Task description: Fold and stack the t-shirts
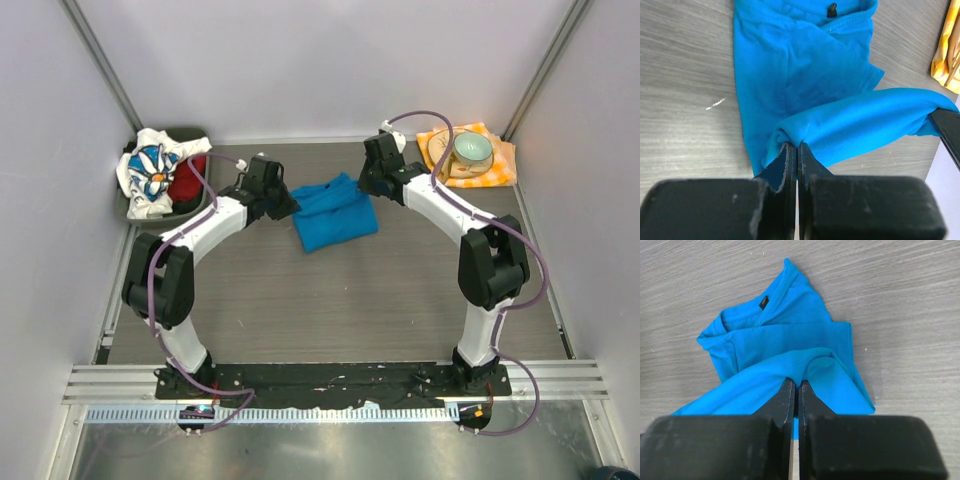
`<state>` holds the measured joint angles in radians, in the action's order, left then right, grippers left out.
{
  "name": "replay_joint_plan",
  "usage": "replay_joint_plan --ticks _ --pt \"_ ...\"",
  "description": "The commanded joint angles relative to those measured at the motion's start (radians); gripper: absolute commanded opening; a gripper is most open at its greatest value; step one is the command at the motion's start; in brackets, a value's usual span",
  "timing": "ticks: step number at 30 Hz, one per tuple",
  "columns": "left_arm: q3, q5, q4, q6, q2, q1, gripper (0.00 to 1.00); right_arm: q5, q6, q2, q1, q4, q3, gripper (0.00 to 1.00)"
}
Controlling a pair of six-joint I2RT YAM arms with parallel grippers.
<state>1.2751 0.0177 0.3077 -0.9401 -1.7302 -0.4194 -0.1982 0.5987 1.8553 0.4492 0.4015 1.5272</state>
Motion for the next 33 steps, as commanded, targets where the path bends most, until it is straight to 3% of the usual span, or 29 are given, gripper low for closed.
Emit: replay_joint_plan --ticks 1,13,14,15,18,19,21,22,25,33 --pt "0.069 0.019 -0.033 0.015 -0.055 0.042 0.00 0.017 -0.016 0.073 -0.027 -0.046 0.091 0.01" --pt "0.164 0.047 -0.070 0.017 -0.235 0.143 0.02 0.083 -0.023 0.298 -0.052 -0.089 0.281 0.01" --pt "0.171 0.053 -0.077 0.017 -0.252 0.149 0.12 0.080 -0.025 0.326 -0.053 -0.090 0.307 0.01" --pt "0.185 0.065 -0.088 0.017 -0.265 0.160 0.47 0.074 -0.027 0.337 -0.053 -0.089 0.320 0.01" --pt "0.233 0.067 -0.120 0.015 -0.313 0.171 1.00 0.040 -0.034 0.358 -0.055 -0.101 0.349 0.04" --pt "0.253 0.070 -0.122 0.030 -0.336 0.171 1.00 0.034 -0.039 0.360 -0.053 -0.108 0.353 0.23" --pt "0.326 0.074 -0.095 0.046 -0.351 0.169 1.00 0.019 -0.051 0.348 -0.055 -0.124 0.353 0.43" --pt "0.343 0.079 -0.085 0.055 -0.351 0.171 1.00 0.002 -0.056 0.340 -0.055 -0.128 0.349 0.62" --pt "0.349 0.085 -0.078 0.055 -0.306 0.171 1.00 -0.029 -0.071 0.285 -0.055 -0.165 0.306 0.97" --pt "0.129 0.077 -0.104 0.020 -0.021 0.128 1.00 -0.035 -0.086 0.073 -0.046 -0.219 0.144 0.99"
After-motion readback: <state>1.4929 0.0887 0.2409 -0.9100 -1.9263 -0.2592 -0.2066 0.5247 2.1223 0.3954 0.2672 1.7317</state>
